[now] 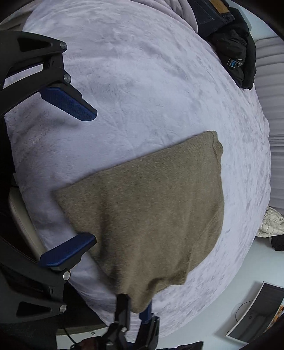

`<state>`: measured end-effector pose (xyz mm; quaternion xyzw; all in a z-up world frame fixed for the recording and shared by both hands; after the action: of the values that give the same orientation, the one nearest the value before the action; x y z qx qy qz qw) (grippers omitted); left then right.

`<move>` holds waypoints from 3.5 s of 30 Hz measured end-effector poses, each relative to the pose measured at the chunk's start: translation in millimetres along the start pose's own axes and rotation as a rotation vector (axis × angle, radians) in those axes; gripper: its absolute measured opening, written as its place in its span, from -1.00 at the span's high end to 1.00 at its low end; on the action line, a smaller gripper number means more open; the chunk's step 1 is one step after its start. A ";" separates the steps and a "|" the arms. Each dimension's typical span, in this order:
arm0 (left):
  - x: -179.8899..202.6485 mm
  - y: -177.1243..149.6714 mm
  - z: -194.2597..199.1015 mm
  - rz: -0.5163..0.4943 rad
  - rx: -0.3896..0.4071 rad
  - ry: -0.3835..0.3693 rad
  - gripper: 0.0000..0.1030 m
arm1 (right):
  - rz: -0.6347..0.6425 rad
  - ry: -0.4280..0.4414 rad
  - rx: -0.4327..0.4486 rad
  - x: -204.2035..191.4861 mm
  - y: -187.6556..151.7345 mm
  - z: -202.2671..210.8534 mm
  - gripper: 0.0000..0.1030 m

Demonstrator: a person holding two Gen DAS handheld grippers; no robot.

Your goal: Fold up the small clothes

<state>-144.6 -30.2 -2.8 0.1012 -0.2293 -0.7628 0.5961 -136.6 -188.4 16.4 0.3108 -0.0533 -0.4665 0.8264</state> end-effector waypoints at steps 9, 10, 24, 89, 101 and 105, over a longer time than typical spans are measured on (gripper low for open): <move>-5.1 -0.5 -10.3 0.054 -0.019 -0.010 -1.00 | -0.183 0.125 -0.002 19.4 -3.4 -10.0 0.01; -7.1 -0.3 -13.8 0.070 -0.029 -0.019 -1.00 | -0.184 0.130 -0.003 18.9 -3.1 -11.4 0.01; -11.1 -7.2 -35.0 0.121 -0.122 -0.009 -1.00 | -0.242 0.079 -0.060 36.8 -22.3 -17.6 0.90; -11.5 151.0 -94.0 0.132 -0.099 0.169 -1.00 | 0.130 -0.148 -0.037 66.5 109.4 -83.3 -0.33; 9.5 126.9 -40.2 0.165 -0.020 0.234 -1.00 | -0.064 -0.319 -0.053 54.8 88.4 -38.9 -0.35; 9.8 112.1 -20.6 0.219 0.009 0.215 -1.00 | -0.094 -0.299 -0.025 31.3 72.9 -15.2 -0.39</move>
<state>-41.7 -64.9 33.1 0.1594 -0.1772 -0.6769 0.6964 -59.5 -179.4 39.0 0.2296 -0.1555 -0.5464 0.7903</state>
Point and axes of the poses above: each gripper's, at about its wrist camera, not at the fingertips, and z roughly against the way its jaws point, x to its right, y to its top, the point moved 6 cm from there along -z, roughly the way its jaws point, and after that the axes turned 3 degrees about -y, right-handed, at the moved point
